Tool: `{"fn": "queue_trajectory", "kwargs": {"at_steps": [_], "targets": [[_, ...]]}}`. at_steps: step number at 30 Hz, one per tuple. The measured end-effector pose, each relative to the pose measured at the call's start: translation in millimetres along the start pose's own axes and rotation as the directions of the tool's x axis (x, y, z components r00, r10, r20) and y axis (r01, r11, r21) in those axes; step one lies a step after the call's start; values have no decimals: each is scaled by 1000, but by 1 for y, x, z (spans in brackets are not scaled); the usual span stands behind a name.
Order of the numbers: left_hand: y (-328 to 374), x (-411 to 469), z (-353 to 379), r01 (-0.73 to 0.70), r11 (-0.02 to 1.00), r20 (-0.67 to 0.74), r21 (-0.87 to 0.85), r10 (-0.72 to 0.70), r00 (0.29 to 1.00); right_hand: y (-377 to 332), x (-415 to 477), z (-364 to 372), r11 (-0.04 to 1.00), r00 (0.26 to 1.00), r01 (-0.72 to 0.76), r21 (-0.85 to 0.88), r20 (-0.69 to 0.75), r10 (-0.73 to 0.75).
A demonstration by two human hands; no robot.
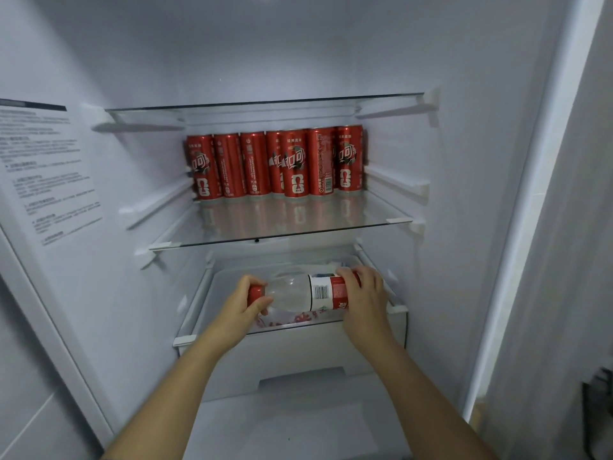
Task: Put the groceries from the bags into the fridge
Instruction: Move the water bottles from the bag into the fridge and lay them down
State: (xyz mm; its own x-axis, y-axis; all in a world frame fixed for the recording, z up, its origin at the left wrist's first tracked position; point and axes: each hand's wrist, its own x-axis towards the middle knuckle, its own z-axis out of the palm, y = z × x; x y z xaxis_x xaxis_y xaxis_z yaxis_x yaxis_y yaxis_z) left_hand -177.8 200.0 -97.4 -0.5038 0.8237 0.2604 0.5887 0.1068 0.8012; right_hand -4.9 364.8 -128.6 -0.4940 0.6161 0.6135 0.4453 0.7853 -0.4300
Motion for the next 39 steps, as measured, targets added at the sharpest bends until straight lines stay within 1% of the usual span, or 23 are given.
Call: {"fn": "queue_trajectory", "kwargs": {"at_steps": [2, 4, 6, 7, 8, 10, 12, 13, 15, 17, 18, 20, 23, 24, 26, 30, 33, 35, 36, 37, 39], "targets": [[-5, -1, -2, 21, 996, 47, 89, -25, 999, 2, 0, 2, 1000, 1000, -4, 28, 4, 4], [-3, 0, -6, 32, 973, 98, 228, -56, 994, 6, 0, 5, 999, 1000, -3, 35, 12, 3], [11, 4, -4, -9, 935, 114, 355, -33, 993, 7, 0, 7, 998, 1000, 2, 57, 14, -3], [20, 8, 1, -54, 914, 117, 403, 7, 993, 6, 0, 7, 994, 1000, -22, 110, 22, 20], [30, 13, 9, -108, 881, 129, 461, 54, 990, 3, 0, 5, 980, 998, -67, 188, 32, 62], [45, 26, 28, -219, 761, 188, 611, 129, 974, -5, 0, 3, 930, 987, -158, 331, 49, 150], [49, 37, 41, -255, 655, 224, 711, 133, 965, -13, 2, 4, 890, 970, -238, 389, 48, 238], [47, 40, 43, -246, 634, 219, 733, 122, 968, -17, 4, 7, 883, 959, -279, 377, 53, 280], [40, 41, 42, -193, 636, 171, 747, 98, 980, -21, 13, 13, 900, 941, -338, 275, 64, 333], [32, 36, 36, -104, 644, 75, 758, 73, 995, -22, 29, 18, 934, 936, -347, 81, 94, 339], [28, 35, 31, -53, 647, 21, 760, 57, 998, -22, 36, 20, 946, 936, -323, -36, 136, 325], [20, 38, 18, 55, 650, -83, 758, 14, 996, -21, 47, 27, 946, 912, -233, -225, 287, 293], [10, 48, -3, 212, 619, -219, 757, -65, 974, -17, 53, 38, 922, 823, -108, -373, 486, 293], [6, 52, -9, 255, 597, -248, 761, -96, 964, -17, 55, 40, 912, 798, -87, -401, 520, 305], [-2, 61, -18, 324, 568, -291, 757, -150, 945, -16, 56, 42, 896, 773, -66, -439, 545, 324], [-22, 80, -28, 422, 539, -354, 729, -231, 906, -17, 57, 42, 884, 780, -57, -464, 532, 330], [-36, 87, -30, 489, 472, -416, 734, -257, 872, -18, 57, 43, 879, 782, -54, -473, 527, 332], [-43, 91, -30, 487, 402, -424, 775, -240, 873, -17, 57, 44, 879, 787, -57, -473, 520, 331], [-44, 94, -29, 472, 351, -407, 809, -246, 880, -16, 57, 45, 879, 792, -55, -475, 516, 328], [-44, 96, -29, 456, 296, -387, 839, -266, 883, -16, 57, 46, 877, 795, -51, -477, 512, 325], [-40, 104, -28, 447, 201, -370, 871, -329, 869, -15, 57, 47, 873, 802, -44, -485, 504, 320]]}}
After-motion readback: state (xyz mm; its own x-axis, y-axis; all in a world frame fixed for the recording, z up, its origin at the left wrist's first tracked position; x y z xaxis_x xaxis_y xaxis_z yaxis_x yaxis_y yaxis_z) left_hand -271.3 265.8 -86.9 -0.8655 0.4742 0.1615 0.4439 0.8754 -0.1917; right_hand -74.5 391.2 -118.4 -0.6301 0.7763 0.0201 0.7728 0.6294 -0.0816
